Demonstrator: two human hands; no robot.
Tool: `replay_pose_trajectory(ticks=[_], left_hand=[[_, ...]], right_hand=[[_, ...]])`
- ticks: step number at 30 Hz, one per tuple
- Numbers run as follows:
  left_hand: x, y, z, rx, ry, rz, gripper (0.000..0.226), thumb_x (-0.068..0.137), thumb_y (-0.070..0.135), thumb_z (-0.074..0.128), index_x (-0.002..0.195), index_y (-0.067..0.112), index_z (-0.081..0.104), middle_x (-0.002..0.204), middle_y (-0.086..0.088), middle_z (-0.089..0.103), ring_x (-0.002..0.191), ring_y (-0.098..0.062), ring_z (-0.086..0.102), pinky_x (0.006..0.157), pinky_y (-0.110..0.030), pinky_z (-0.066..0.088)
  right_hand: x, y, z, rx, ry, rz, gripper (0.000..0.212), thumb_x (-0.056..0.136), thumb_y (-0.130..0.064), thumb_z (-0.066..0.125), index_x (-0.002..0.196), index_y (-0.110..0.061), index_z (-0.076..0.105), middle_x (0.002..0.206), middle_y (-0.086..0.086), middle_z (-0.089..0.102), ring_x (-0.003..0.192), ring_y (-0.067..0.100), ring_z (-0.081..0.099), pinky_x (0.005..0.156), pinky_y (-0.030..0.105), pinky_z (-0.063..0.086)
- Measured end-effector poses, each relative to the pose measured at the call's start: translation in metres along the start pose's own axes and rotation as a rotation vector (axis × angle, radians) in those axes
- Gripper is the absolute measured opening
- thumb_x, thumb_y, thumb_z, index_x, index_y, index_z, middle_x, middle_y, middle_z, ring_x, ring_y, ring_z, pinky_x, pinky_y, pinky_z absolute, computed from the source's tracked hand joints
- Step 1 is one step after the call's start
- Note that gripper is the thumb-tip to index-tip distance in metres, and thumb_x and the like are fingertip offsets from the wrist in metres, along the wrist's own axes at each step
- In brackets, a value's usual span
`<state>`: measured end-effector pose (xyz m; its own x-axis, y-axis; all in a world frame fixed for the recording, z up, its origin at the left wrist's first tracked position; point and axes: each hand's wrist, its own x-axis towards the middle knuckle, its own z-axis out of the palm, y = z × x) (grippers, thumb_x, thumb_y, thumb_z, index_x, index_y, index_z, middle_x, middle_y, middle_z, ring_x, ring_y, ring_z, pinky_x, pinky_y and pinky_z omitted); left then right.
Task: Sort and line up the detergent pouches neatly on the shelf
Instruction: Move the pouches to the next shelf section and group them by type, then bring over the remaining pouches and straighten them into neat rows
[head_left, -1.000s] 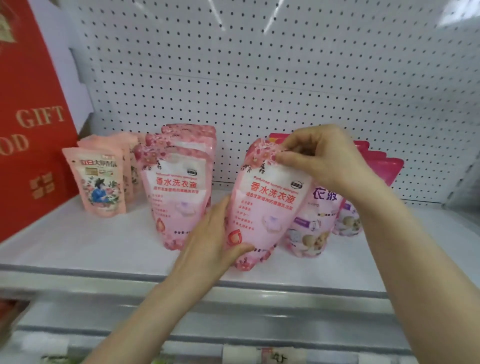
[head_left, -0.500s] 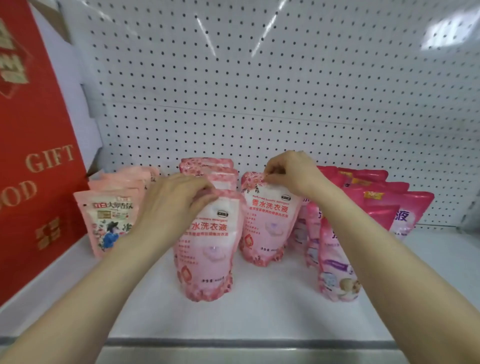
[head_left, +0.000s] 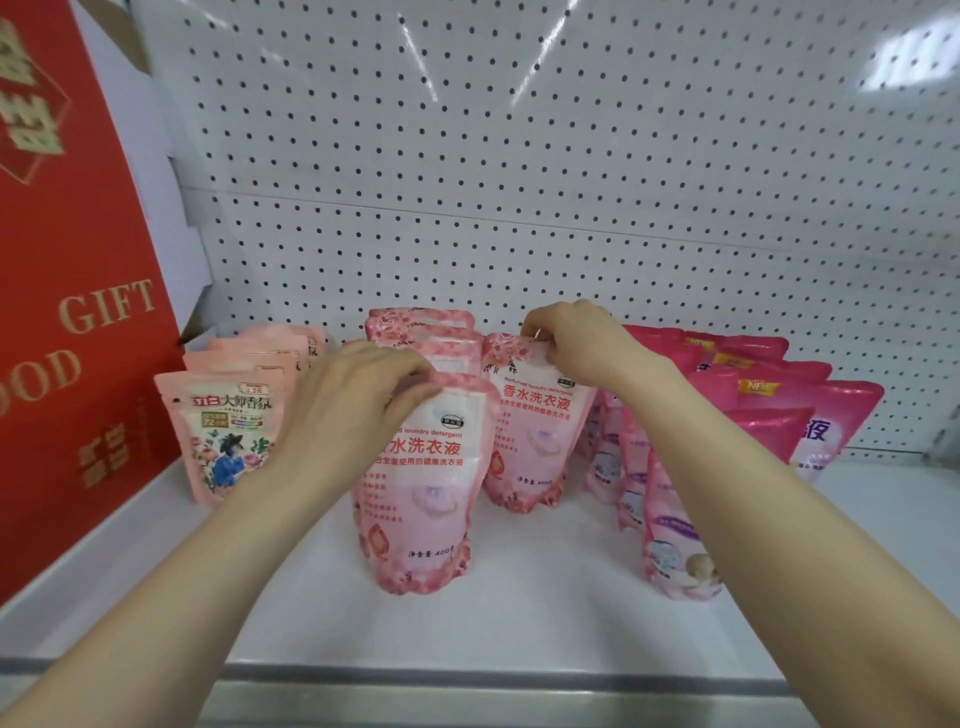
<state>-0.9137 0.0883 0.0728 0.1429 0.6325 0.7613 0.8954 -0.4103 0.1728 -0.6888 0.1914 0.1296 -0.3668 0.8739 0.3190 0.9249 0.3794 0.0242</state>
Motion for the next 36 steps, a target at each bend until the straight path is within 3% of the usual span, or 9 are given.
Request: replay_pose_trajectory(ticks=[3, 6, 10, 13, 20, 26, 36], left_hand=[[-0.003, 0.003, -0.005, 0.014, -0.008, 0.029, 0.025, 0.089, 0.041, 0.06, 0.094, 0.021, 0.073, 0.089, 0.01, 0.071, 0.093, -0.019, 0.056, 0.077, -0.035, 0.046], [-0.008, 0.007, -0.008, 0.053, 0.047, 0.078, 0.027, 0.088, 0.033, 0.064, 0.106, 0.015, 0.073, 0.103, 0.002, 0.071, 0.105, -0.025, 0.054, 0.091, -0.038, 0.044], [-0.022, 0.022, -0.006, 0.024, 0.182, 0.136, 0.032, 0.086, 0.017, 0.069, 0.117, 0.009, 0.067, 0.114, -0.006, 0.066, 0.117, -0.031, 0.05, 0.101, -0.032, 0.036], [-0.04, 0.043, 0.004, -0.043, 0.243, 0.192, 0.027, 0.088, 0.011, 0.068, 0.114, 0.007, 0.069, 0.114, -0.009, 0.066, 0.115, -0.034, 0.052, 0.103, -0.03, 0.034], [-0.098, 0.113, 0.049, -0.247, 0.015, 0.167, 0.022, 0.091, 0.017, 0.065, 0.112, 0.013, 0.069, 0.111, -0.005, 0.066, 0.101, -0.028, 0.059, 0.087, -0.032, 0.045], [-0.133, 0.197, 0.096, -0.331, -0.211, 0.128, 0.027, 0.092, 0.022, 0.062, 0.119, 0.019, 0.064, 0.118, -0.002, 0.064, 0.111, -0.023, 0.057, 0.093, -0.03, 0.042], [-0.141, 0.398, 0.178, -0.536, -0.284, 0.143, 0.028, 0.093, 0.022, 0.061, 0.121, 0.022, 0.062, 0.119, 0.002, 0.06, 0.111, -0.018, 0.053, 0.093, -0.021, 0.035]], right_hand=[[-0.019, -0.004, -0.004, 0.002, 0.105, 0.008, 0.043, 0.092, 0.002, 0.052, 0.128, -0.021, 0.06, 0.123, 0.005, 0.067, 0.109, 0.029, 0.062, 0.091, 0.043, 0.052], [-0.05, -0.01, -0.007, 0.058, 0.324, -0.054, 0.033, 0.097, -0.008, 0.053, 0.127, -0.015, 0.063, 0.128, 0.005, 0.064, 0.114, 0.029, 0.06, 0.09, 0.042, 0.05], [-0.103, -0.014, 0.0, 0.109, 0.579, -0.091, 0.027, 0.095, -0.01, 0.059, 0.119, -0.01, 0.068, 0.12, 0.008, 0.069, 0.108, 0.031, 0.063, 0.083, 0.039, 0.051], [-0.149, -0.008, 0.021, 0.112, 0.649, -0.071, 0.024, 0.094, -0.011, 0.061, 0.115, -0.006, 0.07, 0.114, 0.012, 0.07, 0.102, 0.035, 0.064, 0.081, 0.043, 0.053], [-0.258, 0.027, 0.088, 0.116, 0.502, 0.105, 0.027, 0.091, -0.012, 0.067, 0.117, -0.005, 0.069, 0.112, 0.012, 0.07, 0.098, 0.034, 0.064, 0.08, 0.041, 0.054], [-0.347, 0.083, 0.106, 0.167, 0.377, 0.246, 0.032, 0.094, -0.016, 0.063, 0.126, -0.009, 0.065, 0.123, 0.011, 0.066, 0.111, 0.031, 0.06, 0.092, 0.04, 0.05], [-0.497, 0.258, 0.06, 0.048, 0.392, 0.432, 0.036, 0.097, -0.022, 0.061, 0.131, -0.012, 0.061, 0.126, 0.008, 0.063, 0.116, 0.028, 0.058, 0.094, 0.04, 0.05]])
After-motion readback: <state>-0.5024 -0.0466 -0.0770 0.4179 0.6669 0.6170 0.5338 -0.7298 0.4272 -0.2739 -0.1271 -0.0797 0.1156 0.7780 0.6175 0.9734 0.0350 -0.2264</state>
